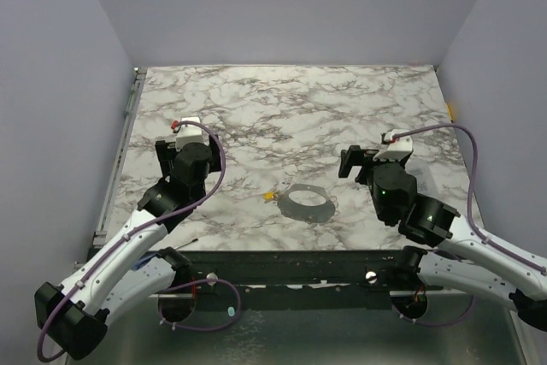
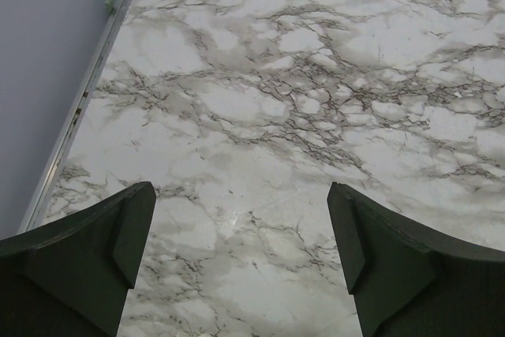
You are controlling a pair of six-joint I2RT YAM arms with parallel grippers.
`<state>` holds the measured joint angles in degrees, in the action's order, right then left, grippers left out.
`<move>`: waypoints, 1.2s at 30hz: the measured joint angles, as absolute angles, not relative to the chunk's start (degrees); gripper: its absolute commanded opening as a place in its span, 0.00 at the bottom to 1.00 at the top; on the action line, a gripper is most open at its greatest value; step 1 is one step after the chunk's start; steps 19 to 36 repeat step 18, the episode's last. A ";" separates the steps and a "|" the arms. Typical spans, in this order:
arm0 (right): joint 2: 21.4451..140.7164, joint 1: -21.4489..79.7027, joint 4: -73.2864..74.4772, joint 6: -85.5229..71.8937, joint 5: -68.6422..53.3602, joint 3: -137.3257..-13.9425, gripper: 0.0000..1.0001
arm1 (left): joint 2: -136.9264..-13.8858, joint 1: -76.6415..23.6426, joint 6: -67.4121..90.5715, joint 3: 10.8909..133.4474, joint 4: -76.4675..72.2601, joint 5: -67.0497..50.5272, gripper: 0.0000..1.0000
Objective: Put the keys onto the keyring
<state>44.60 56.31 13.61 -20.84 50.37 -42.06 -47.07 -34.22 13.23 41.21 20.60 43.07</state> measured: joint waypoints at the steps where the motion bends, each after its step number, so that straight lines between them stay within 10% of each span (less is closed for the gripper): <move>1: 43.72 56.29 13.80 -20.45 51.46 -42.06 1.00 | -47.11 -33.74 13.39 41.21 20.53 43.18 0.99; 36: 41.39 56.31 12.45 -16.84 52.18 -41.28 1.00 | -48.66 -31.44 13.21 41.19 19.44 39.86 0.99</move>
